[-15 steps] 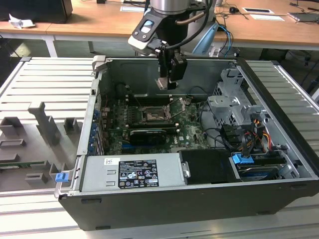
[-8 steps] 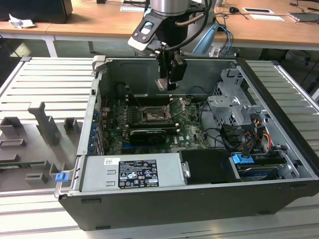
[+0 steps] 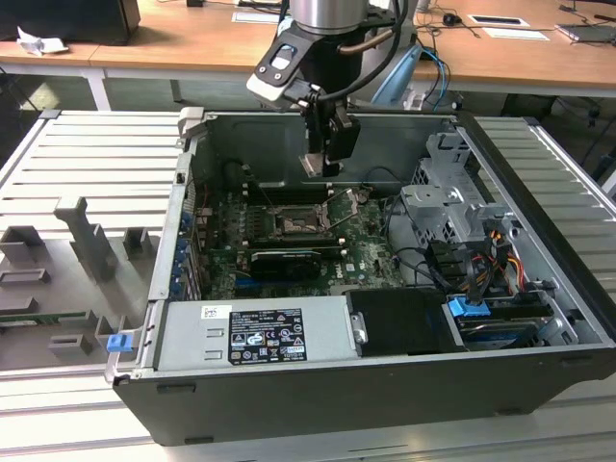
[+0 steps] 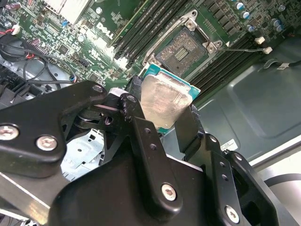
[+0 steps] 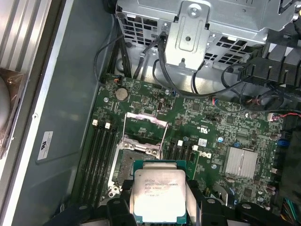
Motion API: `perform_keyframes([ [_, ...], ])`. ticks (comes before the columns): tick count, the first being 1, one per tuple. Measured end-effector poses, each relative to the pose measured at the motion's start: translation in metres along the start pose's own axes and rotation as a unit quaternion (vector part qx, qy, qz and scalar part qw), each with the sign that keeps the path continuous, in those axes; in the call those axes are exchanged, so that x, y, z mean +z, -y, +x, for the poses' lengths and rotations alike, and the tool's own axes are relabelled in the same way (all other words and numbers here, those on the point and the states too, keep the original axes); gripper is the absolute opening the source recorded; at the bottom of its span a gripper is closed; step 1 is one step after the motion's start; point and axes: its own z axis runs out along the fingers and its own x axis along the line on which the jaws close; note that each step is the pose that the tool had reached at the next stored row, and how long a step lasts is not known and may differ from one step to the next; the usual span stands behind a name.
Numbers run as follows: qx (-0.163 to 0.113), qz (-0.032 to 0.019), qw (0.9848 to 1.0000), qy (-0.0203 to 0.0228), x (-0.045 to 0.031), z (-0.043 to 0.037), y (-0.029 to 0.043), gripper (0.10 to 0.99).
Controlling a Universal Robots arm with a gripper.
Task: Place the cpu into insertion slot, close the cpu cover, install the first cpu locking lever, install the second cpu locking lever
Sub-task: 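Place the cpu into insertion slot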
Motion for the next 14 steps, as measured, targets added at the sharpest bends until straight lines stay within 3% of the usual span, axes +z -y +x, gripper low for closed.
perform_keyframes([
  [14,0.005,0.0004,1.0,0.0003,0.0051,-0.0001,0.0004,0.529],
])
